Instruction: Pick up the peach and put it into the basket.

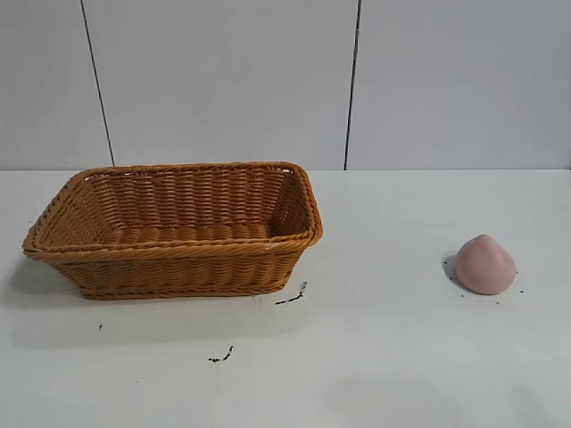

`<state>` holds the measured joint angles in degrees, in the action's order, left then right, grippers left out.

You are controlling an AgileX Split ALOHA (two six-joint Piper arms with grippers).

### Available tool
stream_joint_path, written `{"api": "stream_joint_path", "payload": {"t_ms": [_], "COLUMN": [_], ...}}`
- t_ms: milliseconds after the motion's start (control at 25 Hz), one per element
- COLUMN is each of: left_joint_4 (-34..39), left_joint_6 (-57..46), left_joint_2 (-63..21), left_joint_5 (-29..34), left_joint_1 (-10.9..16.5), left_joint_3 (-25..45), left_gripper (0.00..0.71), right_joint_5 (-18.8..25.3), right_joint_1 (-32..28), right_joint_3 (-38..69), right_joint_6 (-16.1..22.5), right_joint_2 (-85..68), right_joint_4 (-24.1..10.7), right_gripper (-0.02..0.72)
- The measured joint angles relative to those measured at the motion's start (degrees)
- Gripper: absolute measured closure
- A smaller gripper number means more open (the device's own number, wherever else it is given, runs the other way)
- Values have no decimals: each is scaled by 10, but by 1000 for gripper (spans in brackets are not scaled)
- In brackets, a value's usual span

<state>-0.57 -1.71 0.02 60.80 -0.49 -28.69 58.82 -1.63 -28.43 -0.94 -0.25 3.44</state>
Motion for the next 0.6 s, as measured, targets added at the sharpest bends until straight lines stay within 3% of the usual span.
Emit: {"api": "stream_joint_path", "payload": {"t_ms": [400,600], "left_joint_4": [0,0], "left_joint_6": [0,0], "left_joint_2": [0,0], "left_joint_5": [0,0], "left_joint_1": [0,0], "left_joint_3": [0,0], "left_gripper": [17,17], "right_joint_5": [0,1], "right_joint_1": [0,0], "right_joint_3": [0,-18], "right_joint_6": [0,0], "right_joint_2": [0,39], "right_joint_4": [0,0], "right_gripper": [87,22]}}
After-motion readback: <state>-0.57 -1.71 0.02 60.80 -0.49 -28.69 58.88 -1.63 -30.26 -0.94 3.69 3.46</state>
